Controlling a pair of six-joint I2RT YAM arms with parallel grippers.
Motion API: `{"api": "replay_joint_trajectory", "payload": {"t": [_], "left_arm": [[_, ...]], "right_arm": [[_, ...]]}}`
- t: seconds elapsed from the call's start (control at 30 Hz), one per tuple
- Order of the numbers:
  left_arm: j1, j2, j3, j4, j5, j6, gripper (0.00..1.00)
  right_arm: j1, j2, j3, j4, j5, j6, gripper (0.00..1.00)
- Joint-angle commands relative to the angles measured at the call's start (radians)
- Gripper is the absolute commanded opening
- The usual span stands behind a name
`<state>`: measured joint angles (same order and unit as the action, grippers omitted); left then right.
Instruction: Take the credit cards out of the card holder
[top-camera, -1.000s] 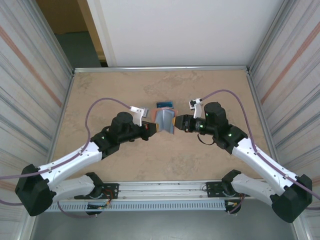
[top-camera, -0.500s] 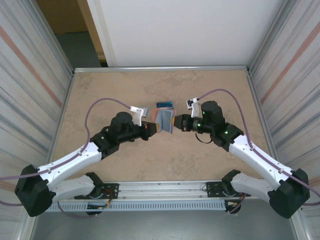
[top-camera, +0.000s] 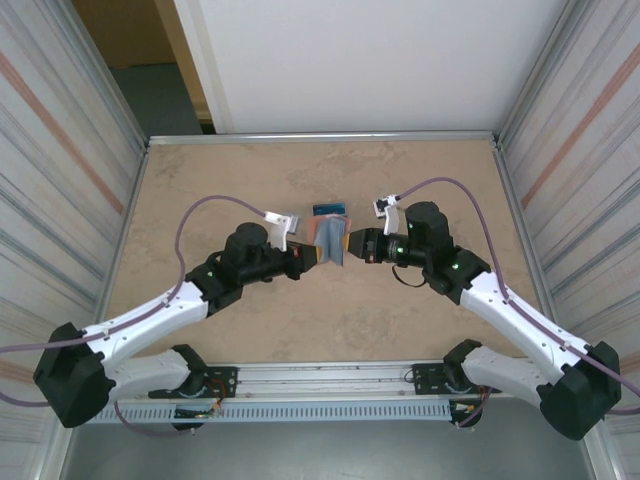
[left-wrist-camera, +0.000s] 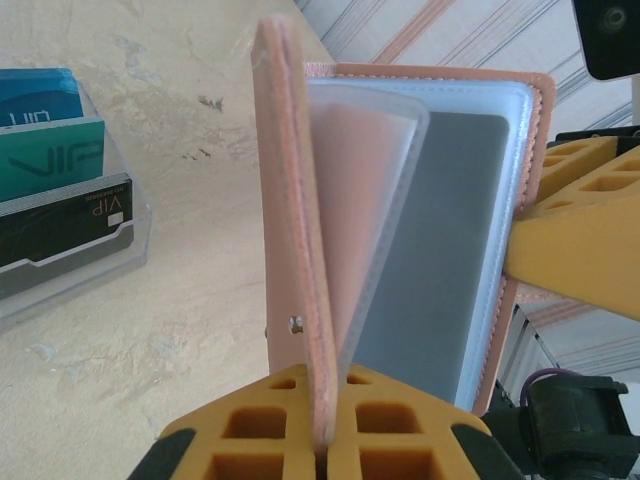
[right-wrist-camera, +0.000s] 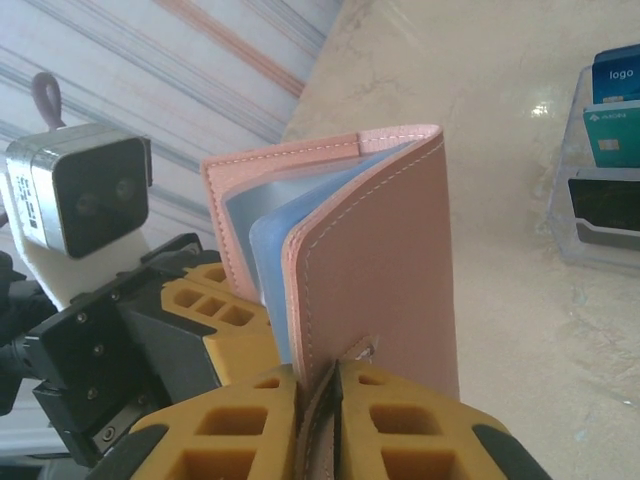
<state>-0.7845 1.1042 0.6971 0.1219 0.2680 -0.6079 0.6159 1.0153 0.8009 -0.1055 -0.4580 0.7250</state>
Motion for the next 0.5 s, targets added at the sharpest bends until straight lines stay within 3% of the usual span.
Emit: {"api": "replay_joint_trajectory", "payload": {"t": [0.0,0.3,0.4,0.47], "left_arm": [[0.005,0.012,0.016,0.079,0.038,-0.014,0.0],[0.004,0.025,0.014,0.107,0.059,-0.024,0.0],[0.005,0.015,0.004,0.141,0.072,-0.032,0.0],[0.005,0.011,-0.003,0.17,0.087,-0.039,0.0]], "right_arm": [[0.01,-0.018,0.007,0.02,-0.021,-0.016,0.13],[0.012,-0.019,0.024,-0.028,0.024,-0.033,0.07],[0.014,-0.018,0.028,-0.052,0.055,-0.042,0.21],[0.015,-0.02,0.036,-0.071,0.08,-0.05,0.24]]}}
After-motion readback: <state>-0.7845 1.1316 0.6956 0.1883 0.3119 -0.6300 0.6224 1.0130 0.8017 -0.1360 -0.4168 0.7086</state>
